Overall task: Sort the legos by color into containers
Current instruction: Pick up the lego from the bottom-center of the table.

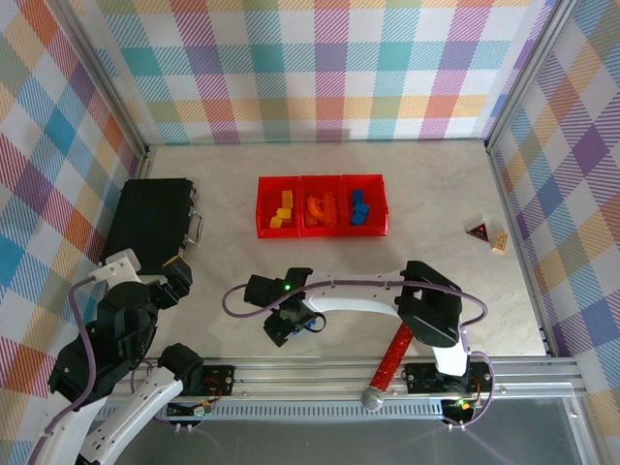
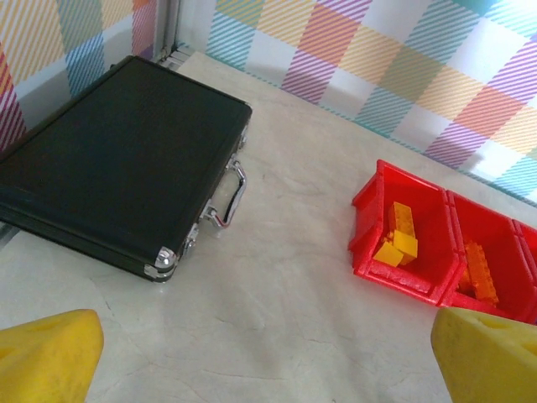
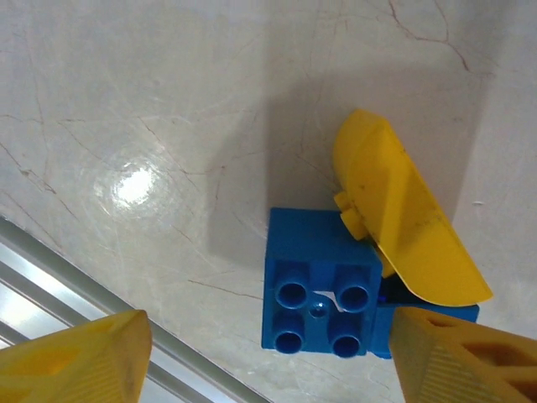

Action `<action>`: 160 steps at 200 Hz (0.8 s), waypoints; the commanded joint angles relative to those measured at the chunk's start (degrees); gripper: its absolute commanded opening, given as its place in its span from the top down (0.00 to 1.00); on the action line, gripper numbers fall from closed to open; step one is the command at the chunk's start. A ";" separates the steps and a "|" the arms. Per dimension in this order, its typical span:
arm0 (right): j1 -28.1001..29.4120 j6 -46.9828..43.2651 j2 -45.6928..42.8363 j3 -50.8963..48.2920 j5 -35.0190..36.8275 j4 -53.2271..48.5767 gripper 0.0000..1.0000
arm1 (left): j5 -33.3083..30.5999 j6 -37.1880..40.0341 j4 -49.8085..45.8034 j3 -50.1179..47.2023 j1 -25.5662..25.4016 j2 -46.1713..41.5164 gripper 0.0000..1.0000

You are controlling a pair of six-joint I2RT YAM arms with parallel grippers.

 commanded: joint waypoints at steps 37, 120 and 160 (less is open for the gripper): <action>0.51 -1.64 2.11 3.04 -0.66 -2.68 0.32 | -2.44 0.63 -2.42 0.87 -0.17 -0.40 0.00; 0.55 -3.06 5.37 3.09 -1.90 -1.00 0.39 | -2.79 0.07 -2.86 0.61 -0.20 0.15 0.00; 0.60 -3.68 7.01 3.67 0.31 -2.58 0.46 | -2.99 -0.43 -3.32 0.66 -0.20 0.14 0.00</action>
